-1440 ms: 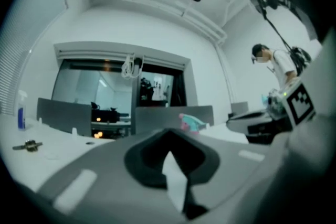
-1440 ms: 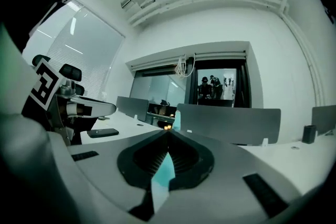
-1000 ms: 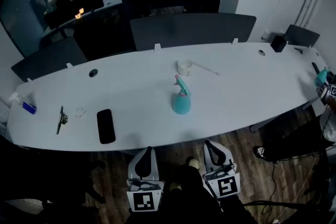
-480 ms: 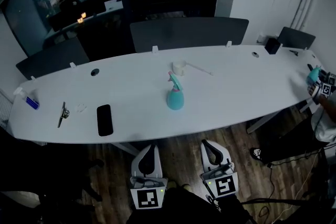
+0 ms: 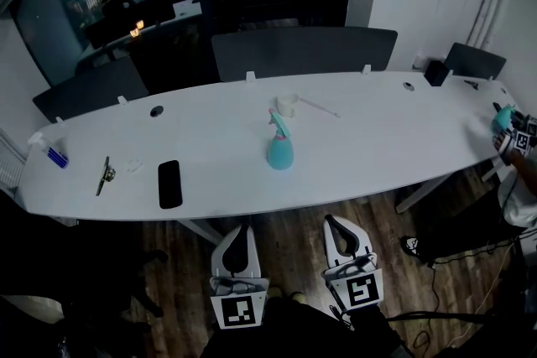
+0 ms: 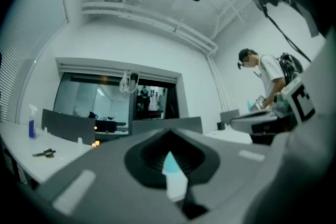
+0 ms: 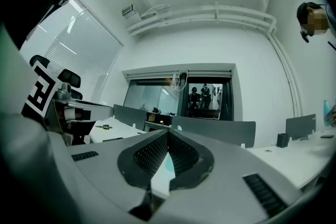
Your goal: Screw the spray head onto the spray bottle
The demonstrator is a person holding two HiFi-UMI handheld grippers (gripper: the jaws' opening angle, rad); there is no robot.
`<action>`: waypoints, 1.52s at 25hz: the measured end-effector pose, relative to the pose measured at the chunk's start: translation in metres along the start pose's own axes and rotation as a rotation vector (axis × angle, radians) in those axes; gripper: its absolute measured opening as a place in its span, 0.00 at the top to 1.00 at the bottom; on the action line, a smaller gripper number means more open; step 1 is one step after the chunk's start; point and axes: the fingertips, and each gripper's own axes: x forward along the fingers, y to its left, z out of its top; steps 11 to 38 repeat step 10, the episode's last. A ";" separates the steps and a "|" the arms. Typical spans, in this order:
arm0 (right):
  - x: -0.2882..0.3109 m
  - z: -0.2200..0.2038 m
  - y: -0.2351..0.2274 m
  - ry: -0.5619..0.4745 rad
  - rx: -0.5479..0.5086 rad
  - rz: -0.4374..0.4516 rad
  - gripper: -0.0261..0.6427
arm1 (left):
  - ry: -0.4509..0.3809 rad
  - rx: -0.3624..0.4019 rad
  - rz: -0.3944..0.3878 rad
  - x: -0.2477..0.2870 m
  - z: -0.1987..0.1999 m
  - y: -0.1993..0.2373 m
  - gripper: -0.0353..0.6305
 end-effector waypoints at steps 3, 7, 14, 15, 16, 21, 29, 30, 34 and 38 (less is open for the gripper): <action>-0.004 0.000 -0.001 0.000 0.003 -0.005 0.95 | -0.001 -0.001 0.003 -0.003 0.001 -0.001 0.94; -0.007 0.000 0.000 0.002 0.002 -0.009 0.95 | -0.007 -0.001 0.003 -0.005 0.003 -0.001 0.94; -0.012 -0.004 0.004 0.017 0.016 -0.008 0.95 | 0.003 -0.015 0.006 -0.010 0.001 -0.003 0.94; -0.012 -0.004 0.004 0.017 0.016 -0.008 0.95 | 0.003 -0.015 0.006 -0.010 0.001 -0.003 0.94; -0.012 -0.004 0.004 0.017 0.016 -0.008 0.95 | 0.003 -0.015 0.006 -0.010 0.001 -0.003 0.94; -0.012 -0.004 0.004 0.017 0.016 -0.008 0.95 | 0.003 -0.015 0.006 -0.010 0.001 -0.003 0.94; -0.012 -0.004 0.004 0.017 0.016 -0.008 0.95 | 0.003 -0.015 0.006 -0.010 0.001 -0.003 0.94; -0.012 -0.004 0.004 0.017 0.016 -0.008 0.95 | 0.003 -0.015 0.006 -0.010 0.001 -0.003 0.94; -0.012 -0.004 0.004 0.017 0.016 -0.008 0.95 | 0.003 -0.015 0.006 -0.010 0.001 -0.003 0.94; -0.012 -0.004 0.004 0.017 0.016 -0.008 0.95 | 0.003 -0.015 0.006 -0.010 0.001 -0.003 0.94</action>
